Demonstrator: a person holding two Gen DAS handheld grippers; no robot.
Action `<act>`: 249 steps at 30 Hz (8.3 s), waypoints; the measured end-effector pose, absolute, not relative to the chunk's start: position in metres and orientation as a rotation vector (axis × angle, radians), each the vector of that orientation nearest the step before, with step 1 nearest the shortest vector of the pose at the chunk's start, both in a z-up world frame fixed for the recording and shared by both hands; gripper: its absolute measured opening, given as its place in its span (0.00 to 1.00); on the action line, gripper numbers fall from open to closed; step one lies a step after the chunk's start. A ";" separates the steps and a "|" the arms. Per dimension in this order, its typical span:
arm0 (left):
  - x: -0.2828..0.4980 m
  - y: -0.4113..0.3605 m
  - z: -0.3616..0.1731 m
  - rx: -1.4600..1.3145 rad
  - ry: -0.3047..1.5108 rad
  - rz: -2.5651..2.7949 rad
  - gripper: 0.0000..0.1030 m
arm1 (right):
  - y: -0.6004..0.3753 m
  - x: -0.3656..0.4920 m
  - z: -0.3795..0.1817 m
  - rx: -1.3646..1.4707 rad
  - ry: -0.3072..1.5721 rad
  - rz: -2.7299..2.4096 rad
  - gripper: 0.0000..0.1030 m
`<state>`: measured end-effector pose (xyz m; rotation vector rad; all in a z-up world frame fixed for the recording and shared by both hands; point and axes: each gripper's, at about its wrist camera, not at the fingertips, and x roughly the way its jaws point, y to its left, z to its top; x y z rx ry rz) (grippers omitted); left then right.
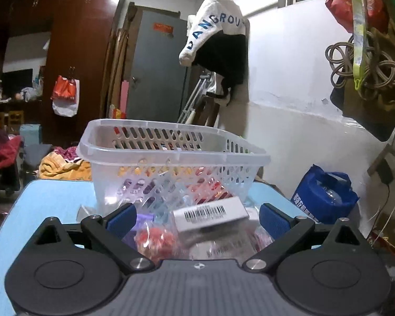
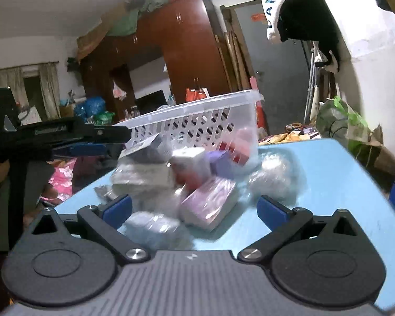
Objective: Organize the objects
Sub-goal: 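Grasp the white barcode box with the left gripper while the right grasps the wrapped white box, then carry both boxes over the white basket and open both grippers, then grasp the blue-and-white wrapped box with the left gripper while the right grasps the purple box, then lift both boxes over the white basket and release them, then grasp the bagged red item with the left gripper while the right grasps the clear bag, then carry both bags over the white basket and open both grippers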
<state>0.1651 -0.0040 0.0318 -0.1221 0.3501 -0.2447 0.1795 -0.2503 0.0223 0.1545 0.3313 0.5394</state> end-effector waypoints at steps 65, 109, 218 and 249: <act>0.268 0.011 0.158 -0.054 0.265 -0.196 0.80 | -0.184 0.326 0.171 -0.087 0.233 0.549 0.77; 0.207 0.054 -0.010 0.008 0.636 -0.155 0.91 | -0.229 0.266 0.017 0.003 0.590 0.703 0.55; 0.138 0.041 -0.035 -0.022 0.465 -0.136 0.64 | -0.250 0.299 0.021 -0.063 0.591 0.425 0.87; 0.145 0.044 0.039 -0.073 0.231 -0.269 0.50 | -0.253 0.247 0.097 0.011 0.205 0.579 0.59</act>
